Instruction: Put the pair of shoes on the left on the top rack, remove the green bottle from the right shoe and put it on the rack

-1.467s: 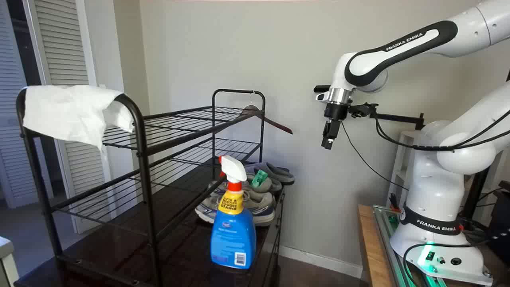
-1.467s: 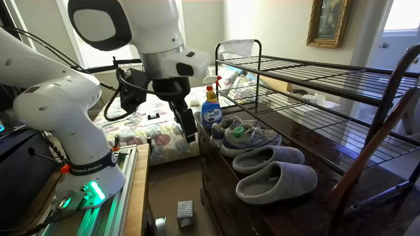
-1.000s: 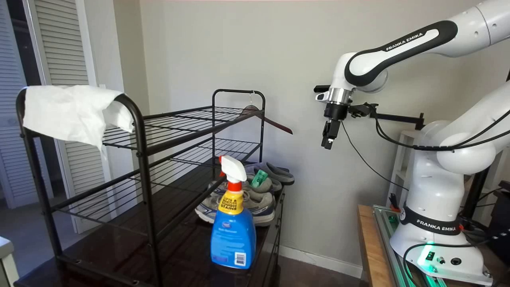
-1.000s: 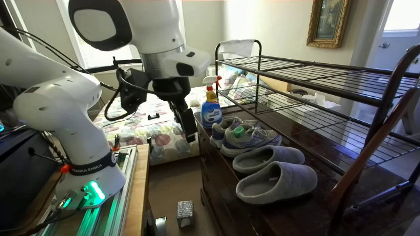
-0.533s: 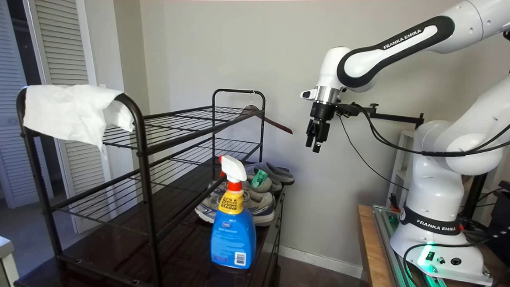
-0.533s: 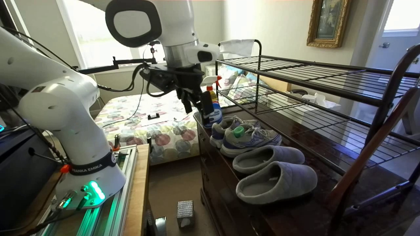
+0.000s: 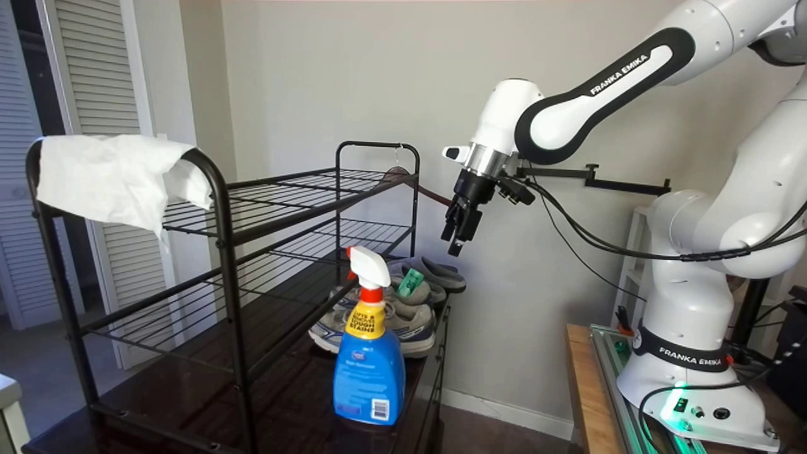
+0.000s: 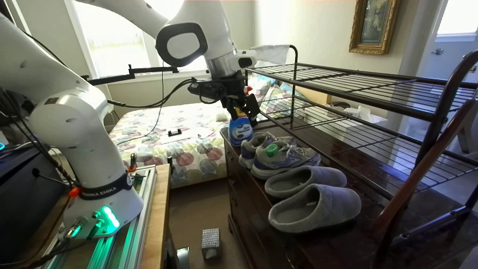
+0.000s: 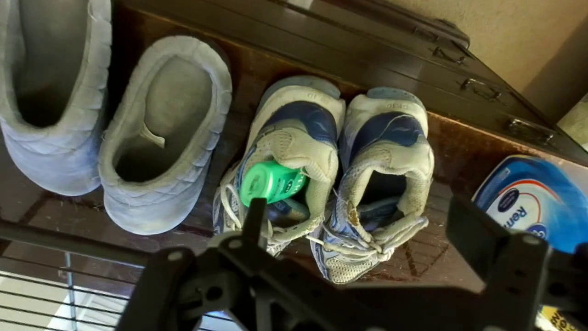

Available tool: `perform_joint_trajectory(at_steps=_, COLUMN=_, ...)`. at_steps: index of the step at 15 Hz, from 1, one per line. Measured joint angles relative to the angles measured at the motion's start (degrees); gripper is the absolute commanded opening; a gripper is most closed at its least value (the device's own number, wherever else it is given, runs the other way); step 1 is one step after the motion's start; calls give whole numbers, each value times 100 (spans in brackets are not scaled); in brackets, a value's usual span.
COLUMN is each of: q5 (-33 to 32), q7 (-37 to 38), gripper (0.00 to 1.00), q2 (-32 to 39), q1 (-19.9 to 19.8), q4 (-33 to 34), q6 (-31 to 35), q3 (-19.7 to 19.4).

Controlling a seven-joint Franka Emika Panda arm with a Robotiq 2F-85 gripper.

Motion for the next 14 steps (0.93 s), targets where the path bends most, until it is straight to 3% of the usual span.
perform_joint_trajectory(at_steps=8, q5=0, q7=7, gripper=100, q2=472, q1=82, q4=13, q6=267, q3=161)
perform_joint_trajectory(at_steps=14, q5=302, q7=-33, gripper=100, q2=1342, q1=559, q4=182, q6=1213, q3=181)
